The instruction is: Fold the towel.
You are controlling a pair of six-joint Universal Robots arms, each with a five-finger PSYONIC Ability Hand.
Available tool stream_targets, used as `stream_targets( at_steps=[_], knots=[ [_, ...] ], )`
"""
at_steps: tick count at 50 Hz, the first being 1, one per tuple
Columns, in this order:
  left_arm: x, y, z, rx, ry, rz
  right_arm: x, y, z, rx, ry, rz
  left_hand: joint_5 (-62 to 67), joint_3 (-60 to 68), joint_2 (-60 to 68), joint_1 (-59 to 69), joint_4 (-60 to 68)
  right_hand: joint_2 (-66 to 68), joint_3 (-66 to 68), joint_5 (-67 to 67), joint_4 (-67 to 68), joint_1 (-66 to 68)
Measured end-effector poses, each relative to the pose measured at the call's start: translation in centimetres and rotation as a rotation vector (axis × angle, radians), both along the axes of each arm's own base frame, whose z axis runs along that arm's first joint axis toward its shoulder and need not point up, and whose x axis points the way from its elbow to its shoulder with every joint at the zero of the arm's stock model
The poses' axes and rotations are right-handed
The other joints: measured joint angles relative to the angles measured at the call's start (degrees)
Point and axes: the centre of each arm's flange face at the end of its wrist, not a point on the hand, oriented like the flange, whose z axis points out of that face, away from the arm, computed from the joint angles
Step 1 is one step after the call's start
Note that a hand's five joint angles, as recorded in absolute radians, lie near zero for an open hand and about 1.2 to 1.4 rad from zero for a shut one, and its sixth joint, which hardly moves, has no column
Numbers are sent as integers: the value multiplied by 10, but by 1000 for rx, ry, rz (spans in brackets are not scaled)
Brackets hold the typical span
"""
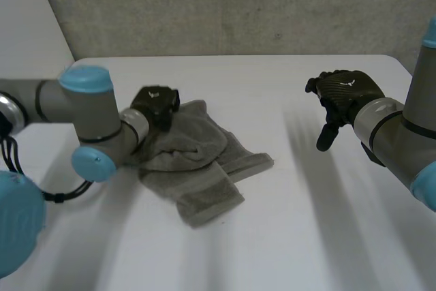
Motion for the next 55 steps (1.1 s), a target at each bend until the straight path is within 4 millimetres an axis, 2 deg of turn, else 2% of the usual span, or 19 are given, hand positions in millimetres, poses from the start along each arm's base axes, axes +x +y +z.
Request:
stream_targets(
  at_steps=[4,7,8,9,15,19,22,25,26,29,35,40,41,42,43,45,46,51,55],
  knots=[
    [4,10,46,-79,25,29,0,0,0,-1,-2,-1,16,16,15,9,17,0,0,0,0,0],
    [13,29,95,-159,57,52,0,-1,2,2,-22,-9,18,20,18,12,20,0,0,0,0,0],
    [14,33,103,-170,62,55,0,-1,2,4,-30,-11,19,20,19,12,21,0,0,0,0,0],
    [19,46,123,-204,78,59,1,-1,3,13,-60,-18,20,21,20,13,21,0,0,0,0,0],
    [37,97,171,-280,113,52,11,-3,1,110,-281,4,21,23,21,13,23,0,0,0,0,0],
    [44,118,182,-299,120,45,21,-7,-5,188,-398,50,21,23,21,13,23,0,0,0,0,0],
    [51,137,189,-317,127,37,39,-9,-16,288,-513,120,21,23,21,13,24,0,0,0,0,0],
    [53,145,192,-325,130,33,51,-8,-23,339,-555,160,21,23,21,13,24,0,0,0,0,0],
    [57,156,196,-337,136,28,73,-2,-36,419,-606,224,21,24,21,13,24,0,0,0,0,0],
    [60,166,199,-348,143,23,95,5,-51,480,-625,277,21,24,21,13,24,0,0,0,0,0],
    [63,177,203,-362,152,17,136,22,-81,546,-617,354,21,24,21,13,24,0,0,0,0,0],
    [64,178,205,-368,156,20,155,36,-98,571,-596,390,21,24,21,13,24,2,11,2,5,2],
    [64,177,205,-368,155,22,158,39,-100,574,-592,395,21,24,21,13,24,69,92,69,78,67],
    [64,176,205,-367,155,24,160,42,-101,574,-588,396,21,24,21,13,24,204,223,191,210,195],
    [64,176,205,-367,155,25,160,43,-102,571,-586,396,21,24,21,13,24,256,272,236,259,243],
    [64,174,205,-367,154,28,160,43,-100,559,-585,386,21,24,21,13,24,366,366,326,353,320],
    [64,172,204,-368,154,32,158,40,-94,527,-588,362,21,24,21,13,24,511,516,474,504,423],
    [66,164,203,-375,154,51,141,22,-55,349,-620,266,21,24,21,13,24,533,547,503,544,427],
    [70,155,199,-376,151,83,110,2,0,113,-613,219,21,24,21,13,24,533,547,504,544,427]
  ],
)
